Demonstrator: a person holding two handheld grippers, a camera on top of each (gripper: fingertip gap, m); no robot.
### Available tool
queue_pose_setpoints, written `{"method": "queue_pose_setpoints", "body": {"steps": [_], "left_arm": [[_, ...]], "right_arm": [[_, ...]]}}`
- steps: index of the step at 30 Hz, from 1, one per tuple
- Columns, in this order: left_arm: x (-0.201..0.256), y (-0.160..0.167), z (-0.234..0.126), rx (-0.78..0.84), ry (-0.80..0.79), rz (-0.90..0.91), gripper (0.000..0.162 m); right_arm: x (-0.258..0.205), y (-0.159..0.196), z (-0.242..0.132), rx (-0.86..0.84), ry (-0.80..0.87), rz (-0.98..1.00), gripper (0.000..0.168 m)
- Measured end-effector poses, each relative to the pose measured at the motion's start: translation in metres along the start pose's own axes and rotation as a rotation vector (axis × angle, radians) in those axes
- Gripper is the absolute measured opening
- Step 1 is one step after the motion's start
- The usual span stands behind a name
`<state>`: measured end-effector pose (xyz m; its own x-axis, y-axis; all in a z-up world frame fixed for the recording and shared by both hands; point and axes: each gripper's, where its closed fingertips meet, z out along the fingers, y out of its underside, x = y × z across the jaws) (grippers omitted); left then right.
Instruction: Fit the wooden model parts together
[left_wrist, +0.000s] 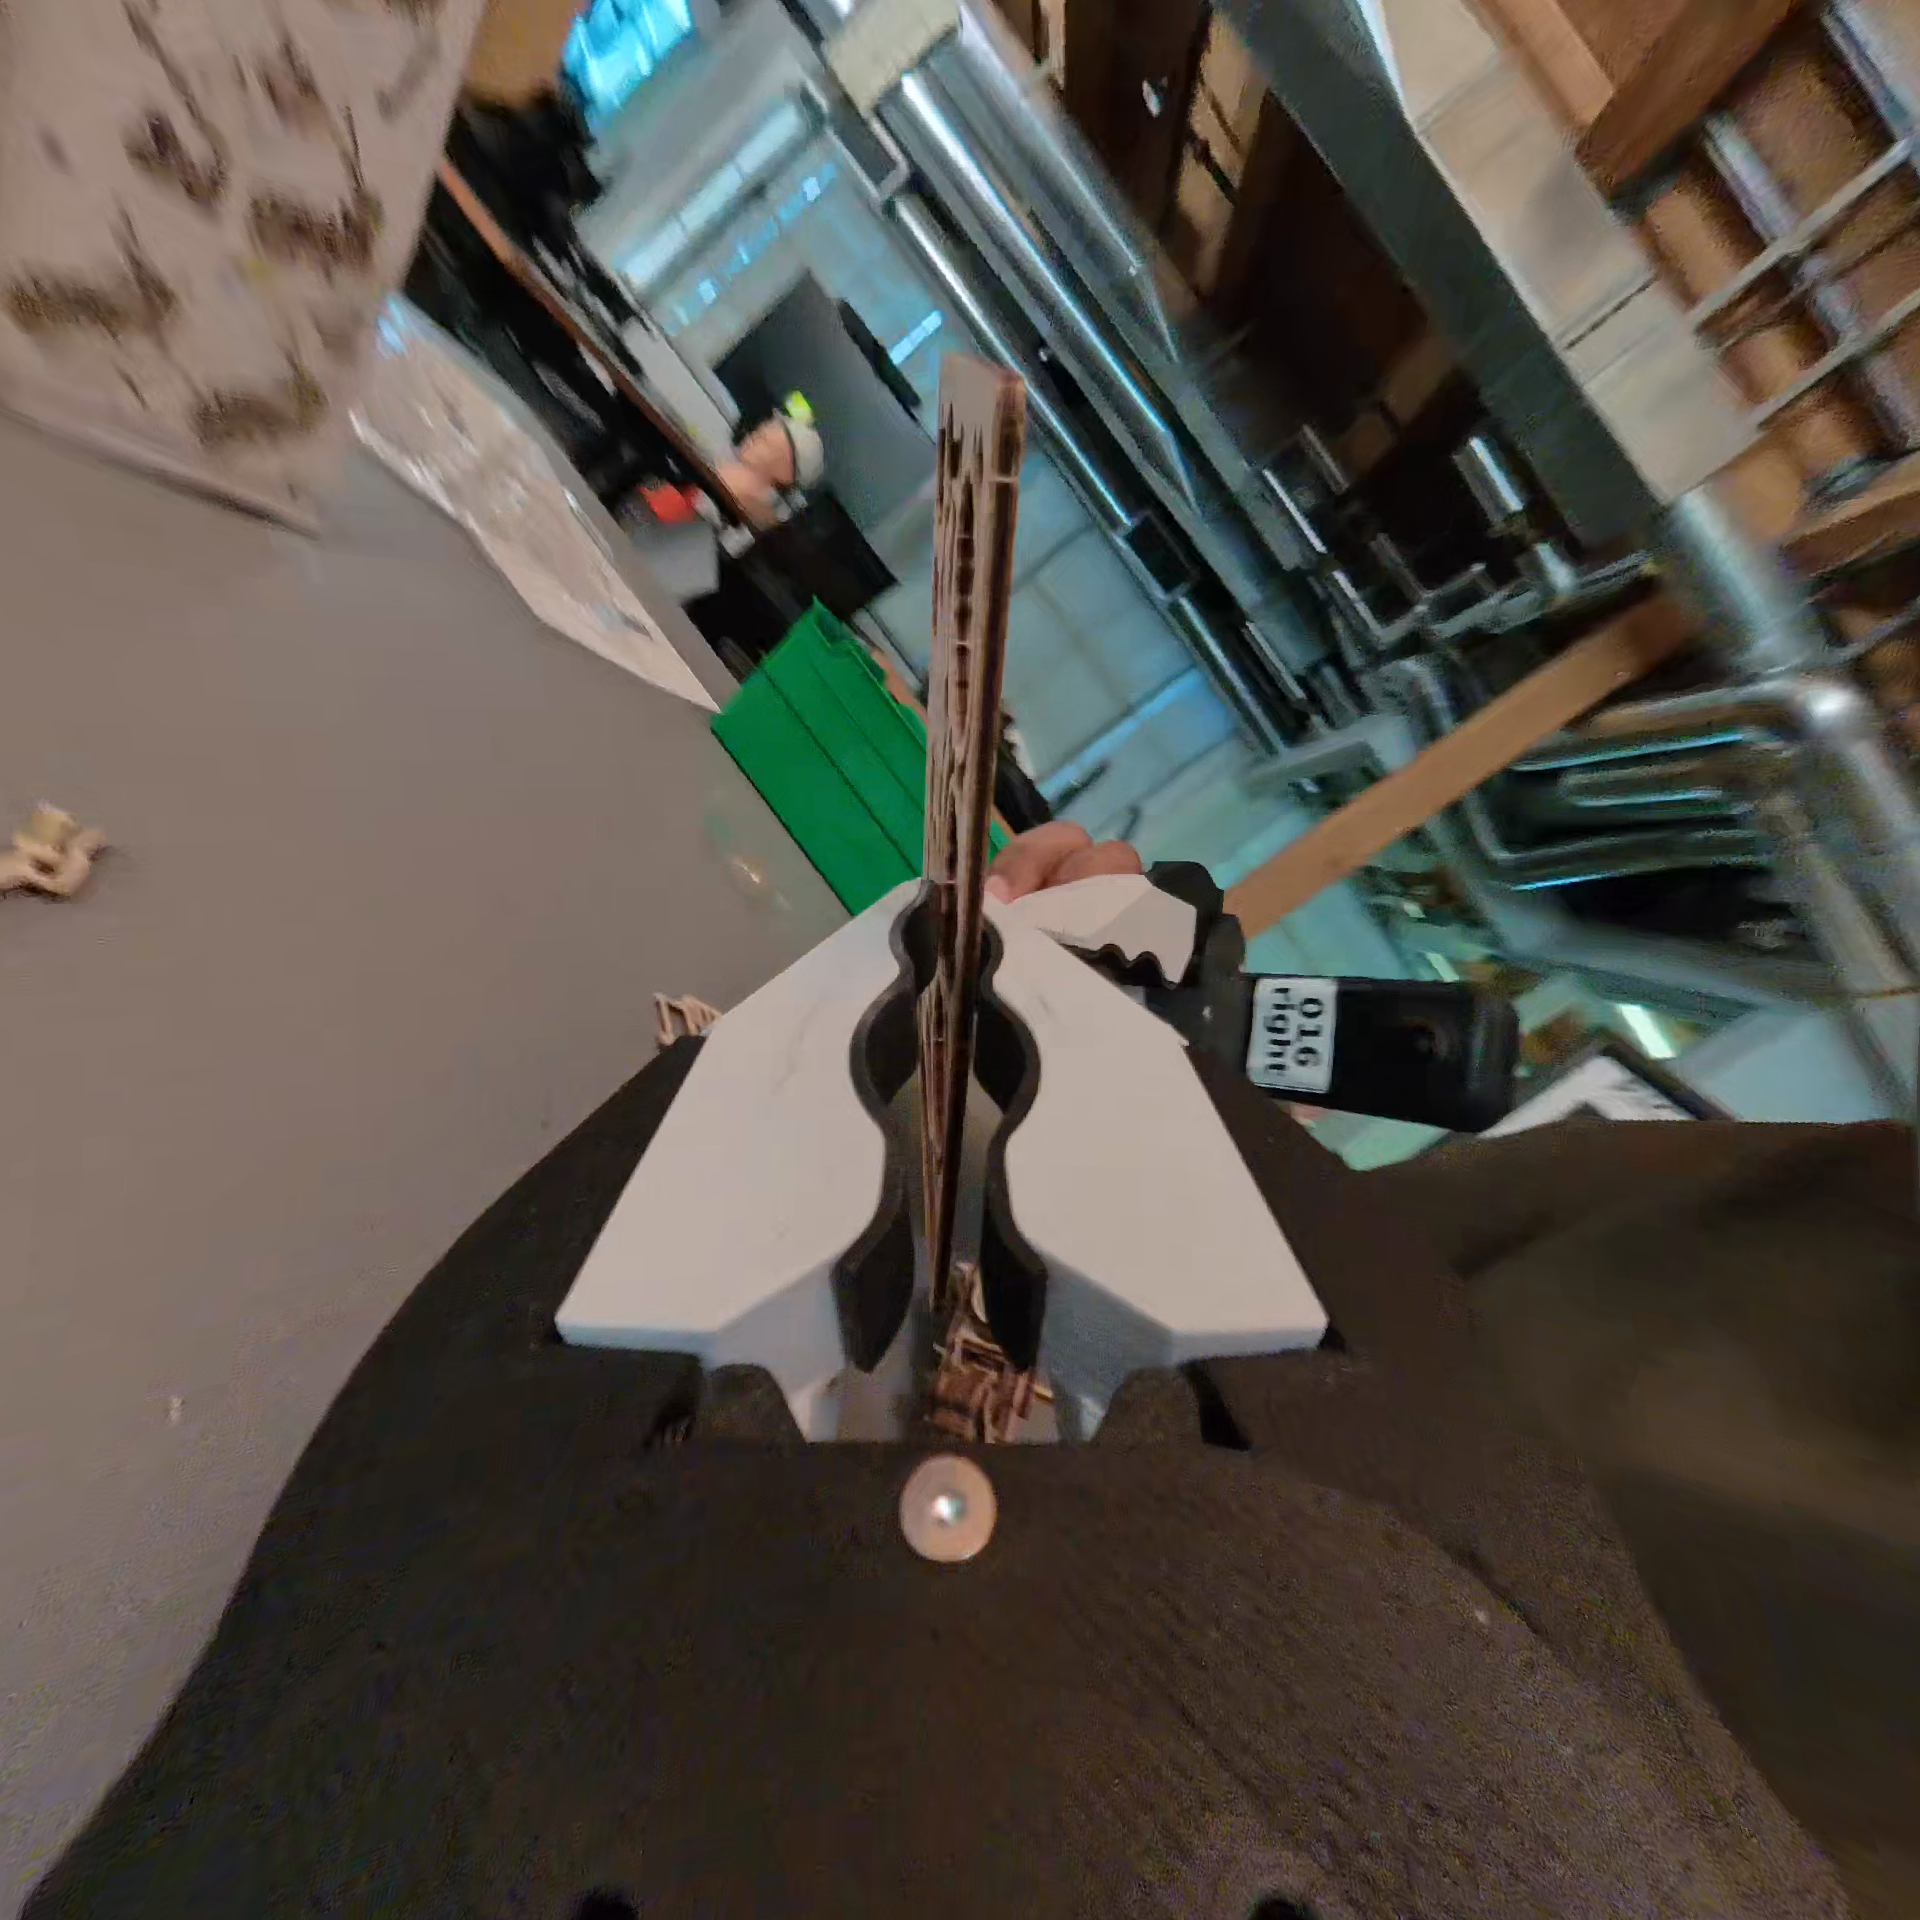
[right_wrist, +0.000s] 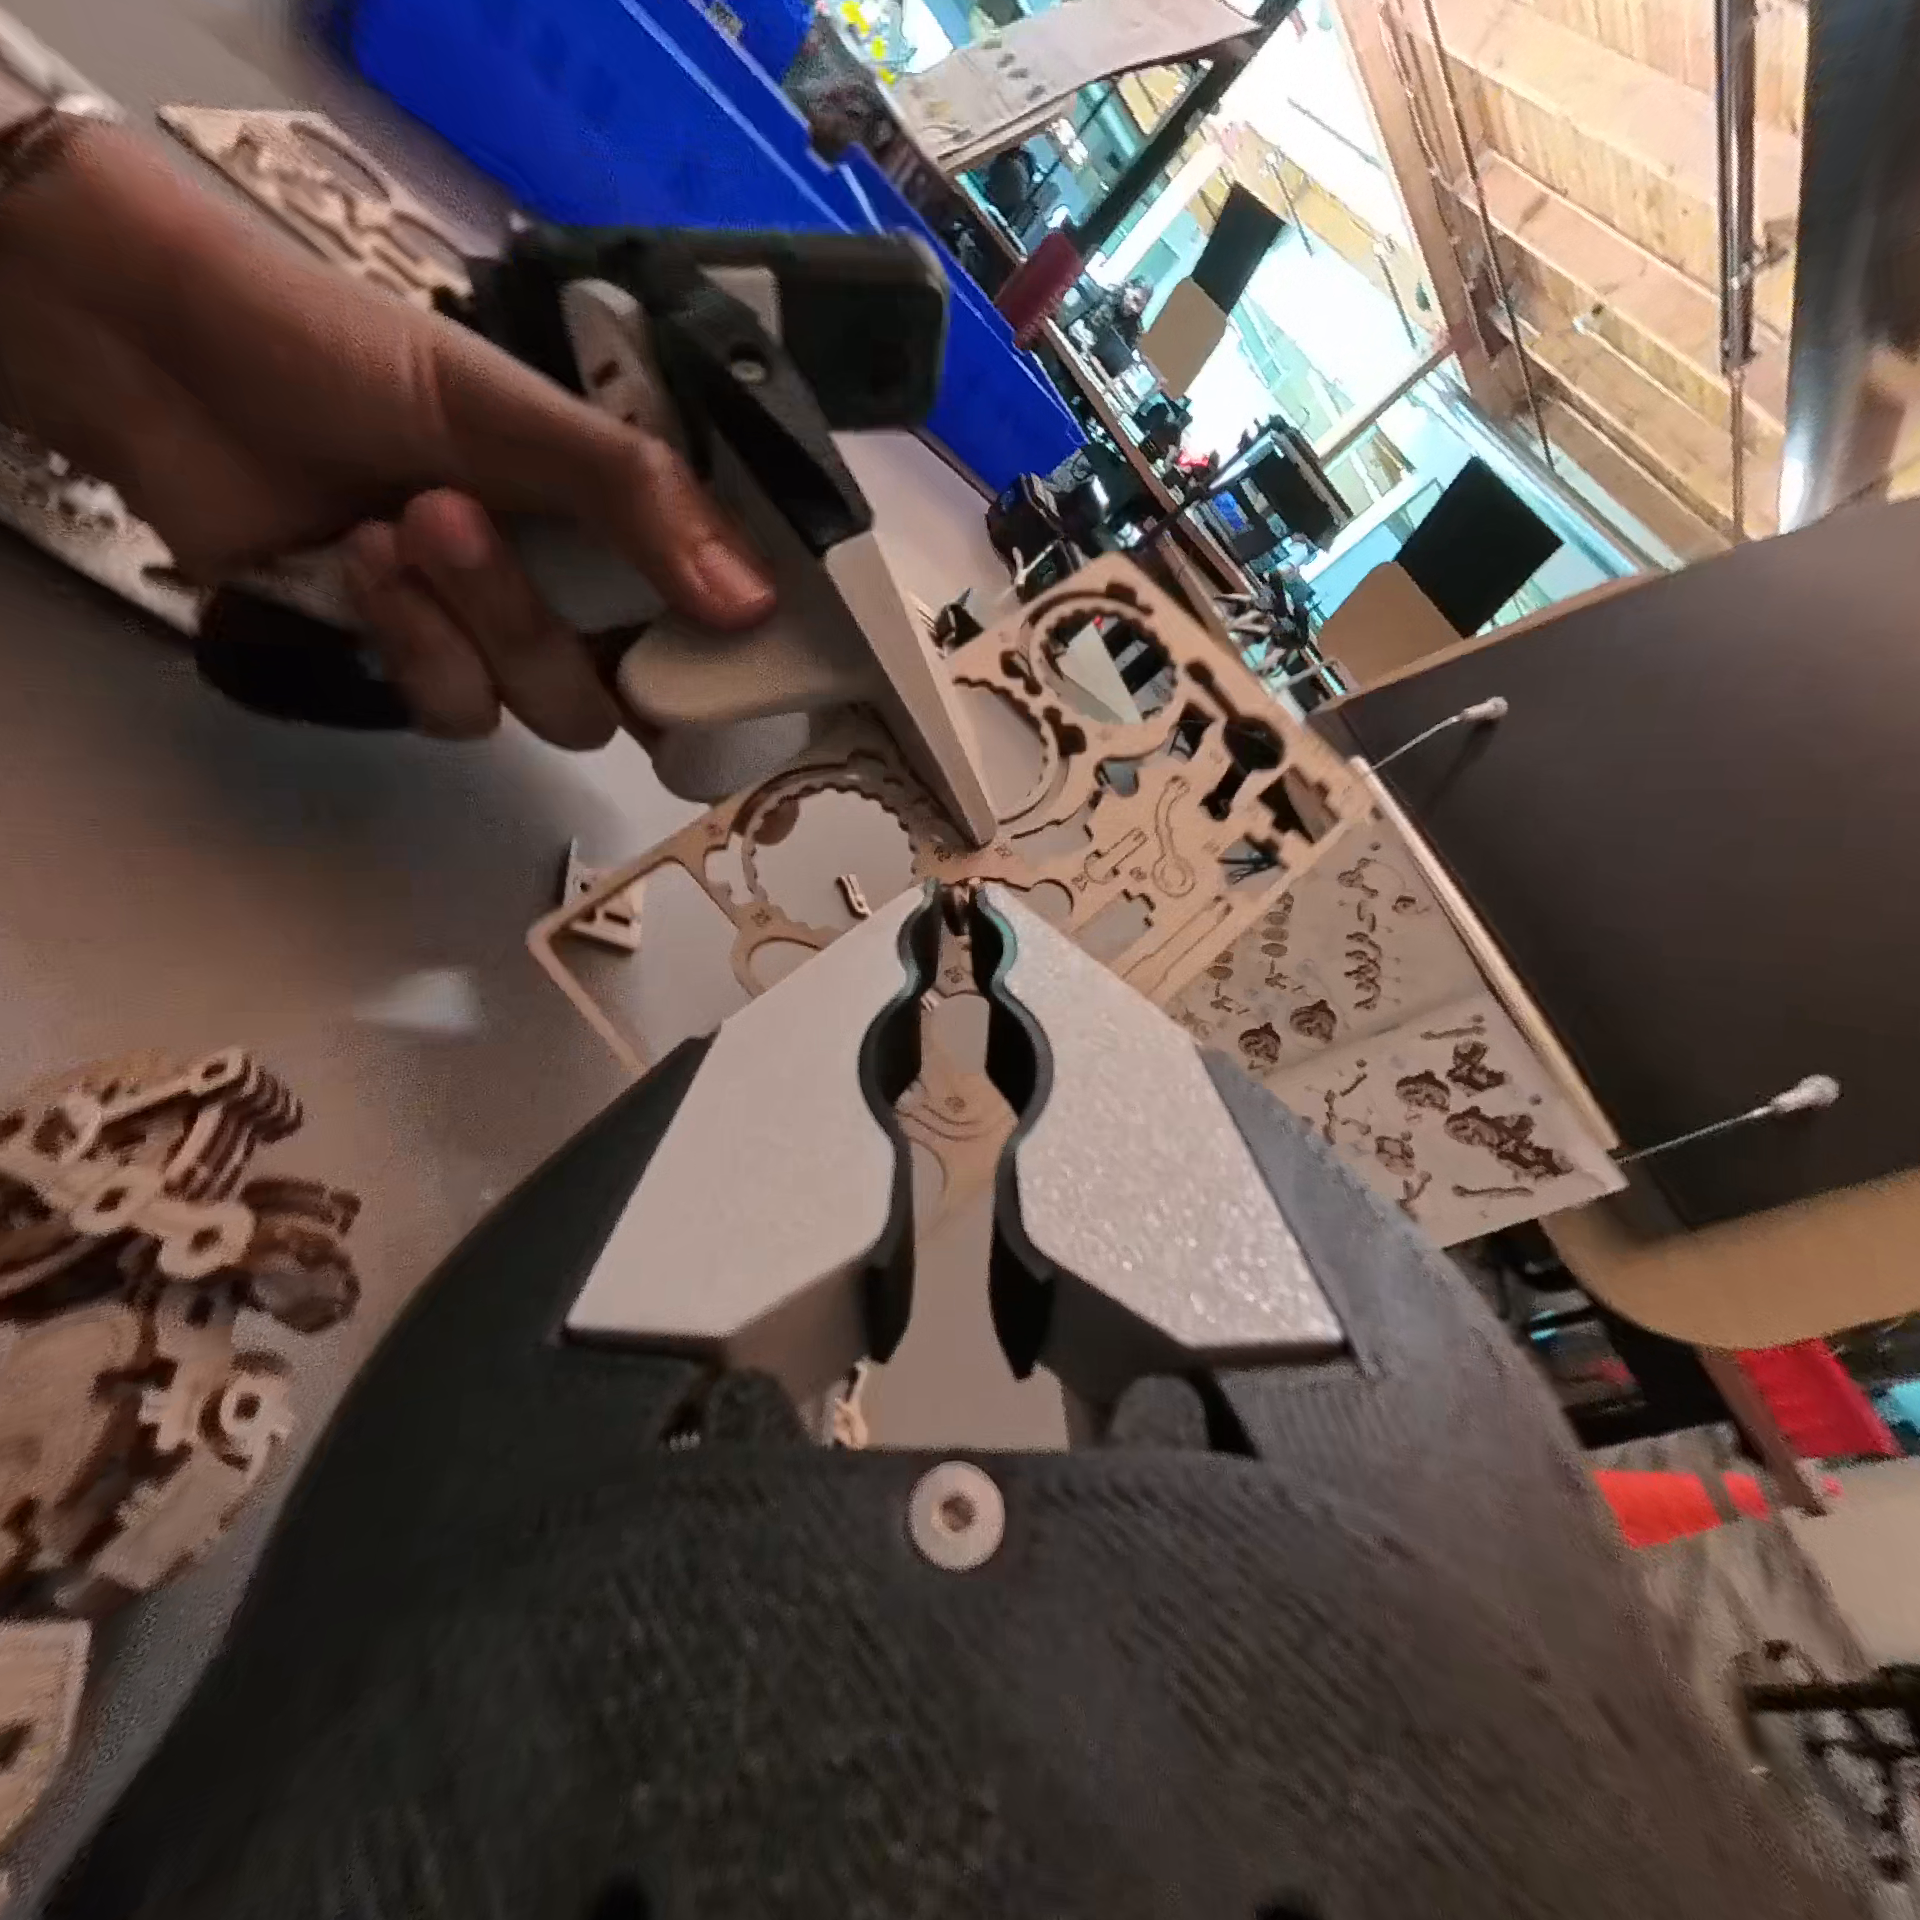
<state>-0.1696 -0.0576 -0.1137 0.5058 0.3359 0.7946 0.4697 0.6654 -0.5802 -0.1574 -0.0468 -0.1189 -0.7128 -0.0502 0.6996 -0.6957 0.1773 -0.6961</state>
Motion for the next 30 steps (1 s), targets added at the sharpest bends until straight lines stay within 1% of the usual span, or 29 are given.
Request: {"method": "queue_pose_setpoints", "body": {"steps": [1, 3, 6, 8, 10, 13, 15, 17, 19, 21, 23, 25, 26, 28, 30], "left_arm": [[-0.001, 0.004, 0.001, -0.027, 0.010, -0.027, 0.000], [-0.002, 0.008, 0.002, -0.062, -0.016, 0.020, 0.000], [-0.003, 0.011, 0.002, -0.112, -0.061, 0.123, 0.000], [-0.005, 0.011, 0.003, -0.116, -0.115, 0.215, 0.000], [-0.005, 0.011, 0.003, -0.107, -0.126, 0.246, 0.000], [-0.007, 0.005, 0.002, -0.053, -0.119, 0.227, 0.000], [-0.011, 0.004, 0.001, -0.047, -0.169, 0.282, 0.000], [-0.011, 0.002, 0.001, -0.037, -0.214, 0.357, 0.000], [-0.011, -0.001, 0.001, -0.005, -0.233, 0.374, 0.000], [-0.012, -0.003, 0.000, 0.027, -0.248, 0.358, 0.000], [-0.013, -0.005, 0.000, 0.055, -0.264, 0.357, 0.000], [-0.009, -0.008, -0.001, 0.084, -0.247, 0.348, 0.000], [-0.009, -0.008, -0.001, 0.080, -0.239, 0.326, 0.000], [-0.013, -0.006, 0.000, 0.057, -0.235, 0.296, 0.000], [-0.014, -0.006, 0.000, 0.060, -0.236, 0.284, 0.000]], "right_arm": [[-0.002, 0.002, -0.002, -0.004, -0.010, -0.039, 0.003], [-0.005, 0.005, -0.004, -0.008, -0.024, -0.054, 0.003], [-0.004, 0.005, -0.004, -0.004, -0.057, 0.048, 0.001], [-0.004, 0.010, -0.002, -0.024, -0.099, 0.148, 0.002], [-0.002, 0.011, -0.002, -0.021, -0.131, 0.275, 0.002], [0.003, 0.011, 0.003, -0.035, -0.178, 0.551, 0.002], [0.001, 0.015, 0.006, -0.066, -0.218, 0.735, 0.003], [0.004, 0.016, 0.008, -0.062, -0.235, 0.885, 0.004], [0.006, 0.015, 0.009, -0.046, -0.242, 1.022, 0.004], [0.007, 0.016, 0.012, -0.045, -0.233, 1.110, 0.004], [0.007, 0.017, 0.013, -0.048, -0.212, 1.118, 0.004], [0.005, 0.015, 0.014, -0.044, -0.200, 1.050, 0.004], [0.002, 0.015, 0.015, -0.060, -0.190, 0.971, 0.005], [-0.001, 0.019, 0.015, -0.113, -0.139, 0.752, 0.004], [-0.001, 0.019, 0.016, -0.147, -0.091, 0.593, 0.003]]}}
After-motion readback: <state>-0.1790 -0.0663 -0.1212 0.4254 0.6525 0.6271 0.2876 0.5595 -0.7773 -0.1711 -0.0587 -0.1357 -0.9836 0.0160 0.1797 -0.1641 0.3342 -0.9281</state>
